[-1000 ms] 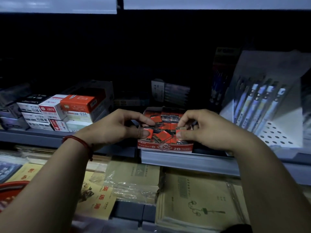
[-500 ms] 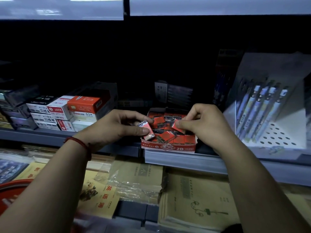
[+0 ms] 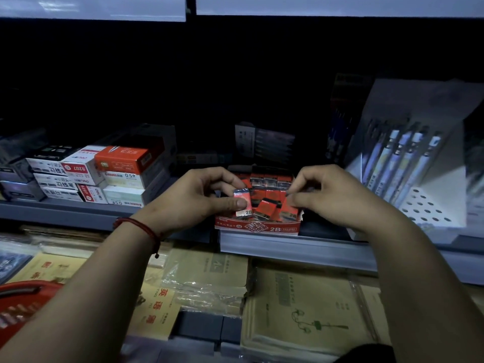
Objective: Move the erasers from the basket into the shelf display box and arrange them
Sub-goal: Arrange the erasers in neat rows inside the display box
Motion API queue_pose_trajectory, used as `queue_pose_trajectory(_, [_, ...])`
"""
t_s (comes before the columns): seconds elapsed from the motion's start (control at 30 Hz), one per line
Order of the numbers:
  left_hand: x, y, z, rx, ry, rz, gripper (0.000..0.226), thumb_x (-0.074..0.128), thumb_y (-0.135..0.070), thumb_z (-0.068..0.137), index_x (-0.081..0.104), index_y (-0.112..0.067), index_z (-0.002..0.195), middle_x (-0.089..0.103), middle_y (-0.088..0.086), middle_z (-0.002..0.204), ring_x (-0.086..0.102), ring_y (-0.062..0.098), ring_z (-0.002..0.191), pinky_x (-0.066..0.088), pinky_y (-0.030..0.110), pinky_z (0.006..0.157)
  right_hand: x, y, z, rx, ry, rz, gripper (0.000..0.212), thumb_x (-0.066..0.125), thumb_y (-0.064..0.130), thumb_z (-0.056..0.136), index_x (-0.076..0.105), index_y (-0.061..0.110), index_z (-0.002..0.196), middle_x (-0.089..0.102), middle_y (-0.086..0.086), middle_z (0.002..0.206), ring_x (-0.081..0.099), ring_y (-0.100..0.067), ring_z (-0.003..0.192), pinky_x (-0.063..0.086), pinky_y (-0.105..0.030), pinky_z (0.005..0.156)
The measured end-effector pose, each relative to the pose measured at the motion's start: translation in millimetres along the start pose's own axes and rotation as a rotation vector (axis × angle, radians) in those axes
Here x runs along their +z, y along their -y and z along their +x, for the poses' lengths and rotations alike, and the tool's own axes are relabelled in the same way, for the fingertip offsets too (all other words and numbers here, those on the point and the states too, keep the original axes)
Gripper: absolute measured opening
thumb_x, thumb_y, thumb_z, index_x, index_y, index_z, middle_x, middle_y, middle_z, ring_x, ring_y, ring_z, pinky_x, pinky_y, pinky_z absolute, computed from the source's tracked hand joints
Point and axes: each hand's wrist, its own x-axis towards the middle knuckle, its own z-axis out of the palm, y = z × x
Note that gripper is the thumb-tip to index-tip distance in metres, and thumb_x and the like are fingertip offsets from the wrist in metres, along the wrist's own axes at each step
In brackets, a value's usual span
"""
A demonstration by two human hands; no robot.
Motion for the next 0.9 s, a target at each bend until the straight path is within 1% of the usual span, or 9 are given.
queue_pose_trajectory(0.1, [0.7,1.9,2.2,0.012,0.014,0.077,0.03,0.078,-0.021,0.081,0.073,-0.016,0.109,0.073,0.009,0.104,0.073,0.017,0.096,0.059,0.026,0.078,2.1,2.8,-2.5,-0.004,0.066,-0.052,0.005,0.077,0.02,0.084,0.074,0.022,0.081,0.07,0.012,0.078,0.062,0.007,0.07,0.043,-0.016,0.067])
queue_pose_trajectory(0.2, [2.1,2.0,4.4,0.033,-0.005,0.262,0.04,0.078,-0.046,0.073,0.076,-0.029,0.109,0.066,-0.006,0.11,0.067,0.01,0.104,0.06,0.032,0.085,2.3,4.9,-3.0,-0.013,0.055,-0.085,0.003,0.077,0.022,0.085,0.076,0.024,0.083,0.07,0.011,0.08,0.063,0.003,0.074,0.045,-0.016,0.067])
queue_pose_trajectory(0.3, [5.7,1.5,4.5,0.048,-0.047,0.347,0.042,0.077,-0.054,0.068,0.078,-0.03,0.103,0.067,-0.011,0.104,0.066,0.007,0.099,0.059,0.034,0.084,0.5,4.8,-2.8,-0.015,0.053,-0.078,0.003,0.078,0.023,0.085,0.076,0.025,0.083,0.07,0.009,0.08,0.064,-0.001,0.077,0.046,-0.017,0.068])
queue_pose_trajectory(0.47, [11.6,-0.8,2.3,0.069,-0.09,0.388,0.045,0.077,-0.055,0.067,0.077,-0.027,0.103,0.07,-0.011,0.1,0.064,-0.002,0.086,0.053,0.015,0.066,1.6,2.0,-0.3,-0.018,0.054,-0.074,0.005,0.077,0.022,0.086,0.076,0.027,0.088,0.07,0.006,0.086,0.064,-0.005,0.078,0.045,-0.017,0.068])
queue_pose_trajectory(0.5, [11.7,0.0,2.7,0.078,-0.091,0.429,0.049,0.075,-0.062,0.068,0.076,-0.029,0.104,0.07,-0.013,0.1,0.063,0.0,0.088,0.053,0.018,0.071,1.6,1.6,0.3,-0.022,0.057,-0.074,0.006,0.075,0.021,0.087,0.076,0.026,0.09,0.07,0.005,0.087,0.064,-0.004,0.078,0.045,-0.016,0.067])
queue_pose_trajectory(0.57, [11.5,2.1,4.2,0.105,-0.078,0.561,0.057,0.065,-0.079,0.07,0.074,-0.037,0.108,0.068,-0.019,0.099,0.061,0.006,0.097,0.053,0.036,0.087,2.1,1.7,0.6,-0.027,0.084,-0.074,0.012,0.071,0.018,0.091,0.075,0.026,0.098,0.069,0.006,0.092,0.063,-0.003,0.081,0.044,-0.014,0.067])
queue_pose_trajectory(0.63, [11.9,3.4,4.7,0.115,-0.072,0.582,0.06,0.057,-0.084,0.067,0.073,-0.042,0.107,0.068,-0.022,0.101,0.061,0.011,0.103,0.049,0.046,0.095,4.1,2.3,0.9,-0.039,0.121,-0.101,0.019,0.064,0.017,0.095,0.073,0.028,0.107,0.068,0.008,0.099,0.064,-0.003,0.084,0.047,-0.014,0.067])
queue_pose_trajectory(0.73, [13.9,7.6,6.5,0.131,-0.071,0.519,0.059,0.057,-0.087,0.067,0.072,-0.045,0.106,0.065,-0.02,0.103,0.06,0.014,0.104,0.049,0.049,0.095,7.1,3.1,2.3,-0.063,0.121,-0.124,0.02,0.061,0.014,0.095,0.074,0.028,0.103,0.069,0.009,0.1,0.066,-0.004,0.086,0.056,-0.022,0.074])
queue_pose_trajectory(0.9, [15.2,11.0,6.2,0.115,-0.037,0.459,0.043,0.06,-0.079,0.071,0.068,-0.054,0.106,0.055,-0.018,0.1,0.054,0.015,0.107,0.054,0.045,0.089,7.6,2.6,2.9,-0.064,0.128,-0.107,0.017,0.06,0.013,0.093,0.072,0.026,0.091,0.069,0.006,0.096,0.066,-0.007,0.087,0.058,-0.031,0.079])
